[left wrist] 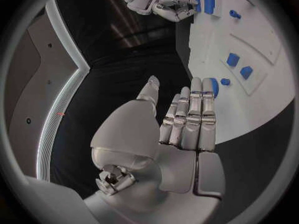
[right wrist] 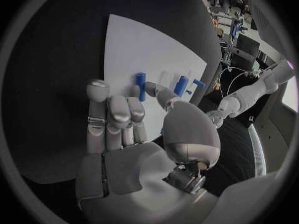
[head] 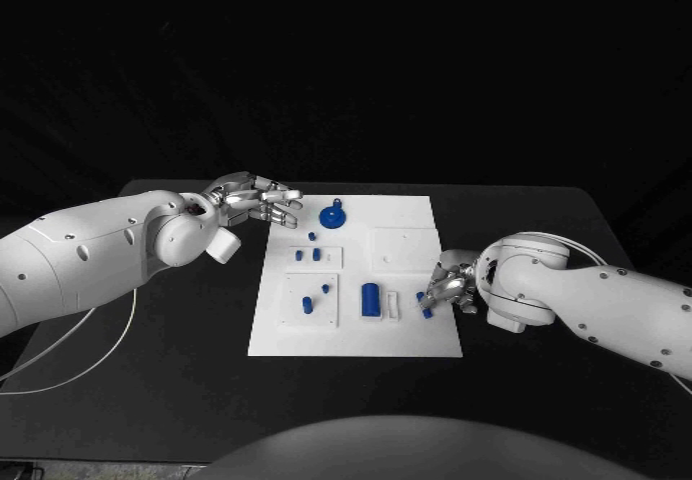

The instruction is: Assemble the parts on the task board

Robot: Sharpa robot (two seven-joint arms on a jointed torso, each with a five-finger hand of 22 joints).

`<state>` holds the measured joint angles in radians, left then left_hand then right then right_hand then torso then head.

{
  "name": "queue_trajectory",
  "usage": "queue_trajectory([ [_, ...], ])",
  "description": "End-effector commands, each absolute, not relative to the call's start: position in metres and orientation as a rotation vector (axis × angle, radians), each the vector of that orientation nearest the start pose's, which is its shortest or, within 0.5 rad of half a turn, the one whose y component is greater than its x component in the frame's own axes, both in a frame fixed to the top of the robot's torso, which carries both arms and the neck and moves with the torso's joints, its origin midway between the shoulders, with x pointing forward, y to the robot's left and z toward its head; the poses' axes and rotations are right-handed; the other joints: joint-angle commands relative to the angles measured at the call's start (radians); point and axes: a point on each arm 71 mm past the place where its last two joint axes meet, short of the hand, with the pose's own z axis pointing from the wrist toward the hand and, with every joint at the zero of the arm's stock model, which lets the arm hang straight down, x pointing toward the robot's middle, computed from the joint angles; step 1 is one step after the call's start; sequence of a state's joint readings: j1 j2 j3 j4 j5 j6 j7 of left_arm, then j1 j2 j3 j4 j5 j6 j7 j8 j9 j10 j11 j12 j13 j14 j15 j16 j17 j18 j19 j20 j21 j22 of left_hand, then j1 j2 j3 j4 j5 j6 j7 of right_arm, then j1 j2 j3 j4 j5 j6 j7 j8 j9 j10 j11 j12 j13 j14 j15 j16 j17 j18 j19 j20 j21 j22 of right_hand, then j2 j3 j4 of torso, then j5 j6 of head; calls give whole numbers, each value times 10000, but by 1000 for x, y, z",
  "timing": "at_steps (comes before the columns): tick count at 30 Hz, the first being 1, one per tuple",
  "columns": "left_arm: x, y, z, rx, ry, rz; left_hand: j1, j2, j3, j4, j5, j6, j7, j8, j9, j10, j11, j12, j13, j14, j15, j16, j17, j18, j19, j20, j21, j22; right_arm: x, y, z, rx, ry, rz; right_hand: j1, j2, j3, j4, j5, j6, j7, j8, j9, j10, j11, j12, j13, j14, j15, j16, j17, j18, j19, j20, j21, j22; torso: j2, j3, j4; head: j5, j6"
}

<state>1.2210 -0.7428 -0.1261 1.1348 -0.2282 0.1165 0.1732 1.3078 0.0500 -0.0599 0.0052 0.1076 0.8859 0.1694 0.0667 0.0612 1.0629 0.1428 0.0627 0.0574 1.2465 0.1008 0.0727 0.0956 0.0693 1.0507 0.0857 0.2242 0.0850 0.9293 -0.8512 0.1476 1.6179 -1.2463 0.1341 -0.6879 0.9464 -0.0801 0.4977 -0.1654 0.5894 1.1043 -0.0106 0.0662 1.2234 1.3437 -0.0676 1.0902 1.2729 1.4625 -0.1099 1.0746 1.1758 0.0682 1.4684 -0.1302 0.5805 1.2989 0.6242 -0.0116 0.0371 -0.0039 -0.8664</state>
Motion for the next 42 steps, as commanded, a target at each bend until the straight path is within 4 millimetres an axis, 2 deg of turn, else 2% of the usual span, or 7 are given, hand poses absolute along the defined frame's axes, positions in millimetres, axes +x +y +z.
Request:
queue_trajectory([
  [1,532,255,-232,-9294,18939,-13832,3,-41,6,46,37,57,-15,-26,-8,-60,20,7,15,-52,11,-14,10,-74,-47,16,-48,-11,427,-208,-281,1416,24028,1742,59,-128,-102,64,-138,94,20,-21,-102,-86,-10,-24,4,-12,-57,-47,-18,-156,460,-69,18,-12,8,10,4,10,-19],
  [7,532,256,-232,-9302,18942,-13818,3,-41,6,46,37,57,-15,-26,-8,-60,20,7,15,-52,11,-14,10,-74,-47,16,-48,-11,427,-205,-284,1061,23993,1598,107,-280,-497,407,-1049,118,54,-27,-313,-96,16,-38,-11,-14,-43,-74,-29,-148,459,-55,-27,-38,1,8,-5,11,-25],
  [15,532,256,-232,-9300,18965,-13821,3,-41,6,46,37,57,-15,-26,-8,-60,20,7,15,-52,11,-14,10,-74,-47,16,-48,-11,424,-202,-288,145,23753,1078,298,-1125,-723,2060,-2242,61,154,-21,-680,-142,79,-90,-65,-18,-1,-98,-6,-106,457,-17,-59,-64,1,5,-10,-3,-50],
  [20,532,256,-232,-9300,18972,-13816,3,-41,6,46,37,57,-15,-26,-8,-60,20,7,15,-52,11,-14,10,-74,-47,16,-48,-11,422,-199,-291,-362,23528,801,85,-1294,-227,2093,-2487,-3,186,-24,-808,-170,89,-119,-86,-18,4,-128,0,-97,457,-12,-88,-74,2,10,-2,-18,-63],
  [27,532,256,-232,-9300,18981,-13810,5,-34,7,48,28,41,-12,-27,-9,-80,25,3,13,-54,13,-14,10,-71,-44,17,-51,-11,419,-197,-297,-756,23424,592,78,-1243,152,1725,-1852,-76,228,-30,-1397,-194,99,-133,-101,-15,6,-159,18,-81,458,-7,-108,-92,3,5,3,-23,-63],
  [33,531,256,-232,-9296,18994,-13813,11,-35,7,41,28,44,-11,-25,-8,-73,23,6,15,-51,12,-12,11,-72,-44,18,-52,-11,417,-197,-301,-612,23702,719,275,-686,598,488,118,-76,221,-15,-1450,-241,63,-153,-87,-18,-13,-168,35,-93,452,-37,-104,-74,3,3,3,-20,-63],
  [42,531,256,-232,-9283,19020,-13816,11,-35,7,41,28,44,-11,-25,-8,-73,23,6,15,-51,12,-12,11,-72,-44,18,-52,-11,416,-198,-306,-49,24215,1024,180,-257,338,-301,721,-46,244,-13,-1190,-256,67,-163,-70,-23,-16,-173,53,-79,453,-28,-96,-11,-5,-1,3,1,-63],
])
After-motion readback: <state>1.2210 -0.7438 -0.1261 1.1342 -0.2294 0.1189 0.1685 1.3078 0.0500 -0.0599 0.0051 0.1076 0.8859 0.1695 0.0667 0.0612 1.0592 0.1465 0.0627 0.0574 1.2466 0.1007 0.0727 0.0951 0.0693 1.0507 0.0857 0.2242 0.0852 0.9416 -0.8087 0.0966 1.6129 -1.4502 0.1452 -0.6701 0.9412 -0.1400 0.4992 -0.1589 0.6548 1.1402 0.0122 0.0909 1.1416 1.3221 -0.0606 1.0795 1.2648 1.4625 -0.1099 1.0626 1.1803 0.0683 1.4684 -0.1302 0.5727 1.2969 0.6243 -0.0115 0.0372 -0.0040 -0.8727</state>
